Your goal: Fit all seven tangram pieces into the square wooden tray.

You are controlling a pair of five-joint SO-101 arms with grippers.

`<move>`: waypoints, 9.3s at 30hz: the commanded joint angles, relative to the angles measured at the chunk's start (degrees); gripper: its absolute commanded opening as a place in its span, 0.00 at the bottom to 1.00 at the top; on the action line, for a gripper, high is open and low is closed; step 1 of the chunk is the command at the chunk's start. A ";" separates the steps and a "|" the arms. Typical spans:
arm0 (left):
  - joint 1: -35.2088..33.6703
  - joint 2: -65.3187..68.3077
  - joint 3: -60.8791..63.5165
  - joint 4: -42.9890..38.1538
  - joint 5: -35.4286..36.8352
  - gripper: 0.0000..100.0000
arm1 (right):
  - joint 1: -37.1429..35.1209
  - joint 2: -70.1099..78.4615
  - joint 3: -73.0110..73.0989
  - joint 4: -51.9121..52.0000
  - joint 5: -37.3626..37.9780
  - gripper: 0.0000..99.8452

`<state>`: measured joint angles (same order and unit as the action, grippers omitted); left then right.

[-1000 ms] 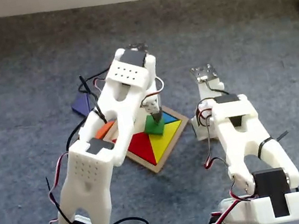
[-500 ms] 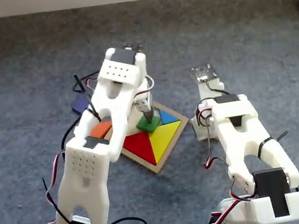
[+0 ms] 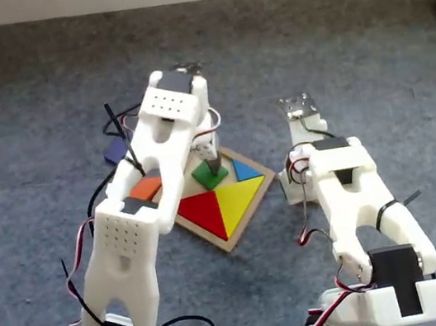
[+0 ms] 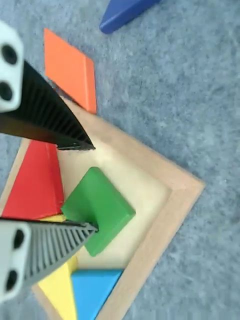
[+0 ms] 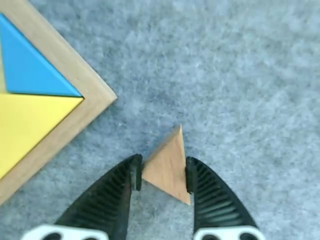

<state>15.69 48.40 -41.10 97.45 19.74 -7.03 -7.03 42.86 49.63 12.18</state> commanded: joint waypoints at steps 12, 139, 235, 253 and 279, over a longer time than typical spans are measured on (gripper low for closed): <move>8.75 -1.01 -1.01 1.41 -8.44 0.23 | 0.66 -0.13 -0.31 -0.75 0.00 0.07; -40.04 -78.11 99.12 -39.47 -21.45 0.23 | -27.21 17.71 -21.49 -11.47 35.52 0.00; -19.21 -15.08 28.09 -14.33 -53.19 0.13 | 7.43 -24.40 18.68 -4.00 6.42 0.00; -3.82 -29.76 28.79 -9.93 -34.29 0.10 | 7.69 -24.40 18.68 -4.00 6.42 0.00; -4.00 -28.53 29.49 -16.62 -30.42 0.25 | 7.78 -24.40 18.68 -4.00 6.68 0.00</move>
<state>11.74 23.16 -10.86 83.82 -11.03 0.00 -29.27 61.85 46.46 19.21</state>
